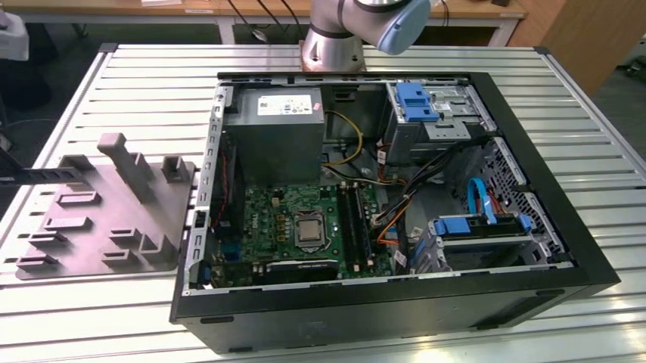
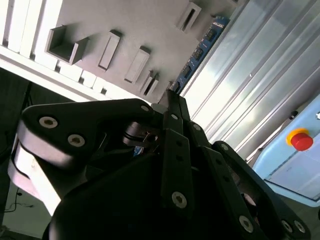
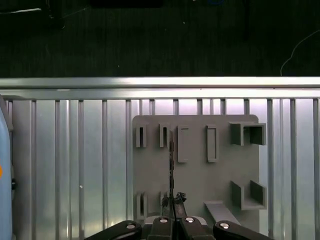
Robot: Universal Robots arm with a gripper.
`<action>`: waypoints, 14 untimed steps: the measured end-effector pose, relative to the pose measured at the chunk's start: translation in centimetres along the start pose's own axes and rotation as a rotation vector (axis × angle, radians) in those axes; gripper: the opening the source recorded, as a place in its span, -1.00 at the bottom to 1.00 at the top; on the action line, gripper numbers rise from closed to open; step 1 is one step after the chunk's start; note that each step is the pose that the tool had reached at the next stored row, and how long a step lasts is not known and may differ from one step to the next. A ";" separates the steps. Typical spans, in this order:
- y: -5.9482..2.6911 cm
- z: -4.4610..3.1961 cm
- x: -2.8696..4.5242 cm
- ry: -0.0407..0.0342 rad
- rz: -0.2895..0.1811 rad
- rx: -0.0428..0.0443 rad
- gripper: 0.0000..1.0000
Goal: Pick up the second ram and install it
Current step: 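Pick up the second ram and move it above second insertion slot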
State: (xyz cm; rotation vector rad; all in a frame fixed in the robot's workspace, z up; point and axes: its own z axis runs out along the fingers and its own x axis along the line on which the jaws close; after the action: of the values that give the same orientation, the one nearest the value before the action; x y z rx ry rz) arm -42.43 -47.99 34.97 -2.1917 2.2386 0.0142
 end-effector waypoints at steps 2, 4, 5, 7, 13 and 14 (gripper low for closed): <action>0.00 -0.81 -0.01 -0.0001 0.000 0.0001 -0.77; 0.00 -1.57 -0.02 -0.0001 0.000 0.0001 -0.77; 0.00 -1.90 -0.03 -0.0001 0.000 0.0001 -0.77; 0.00 -2.43 -0.03 0.0000 0.000 0.0001 -0.77; 0.00 -3.58 -0.05 -0.0001 0.000 0.0001 -0.77; 0.00 -3.80 -0.05 -0.0001 0.000 0.0001 -0.77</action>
State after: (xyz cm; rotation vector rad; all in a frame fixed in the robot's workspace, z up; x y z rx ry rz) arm -42.43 -47.99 38.77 -2.1916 2.2385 0.0142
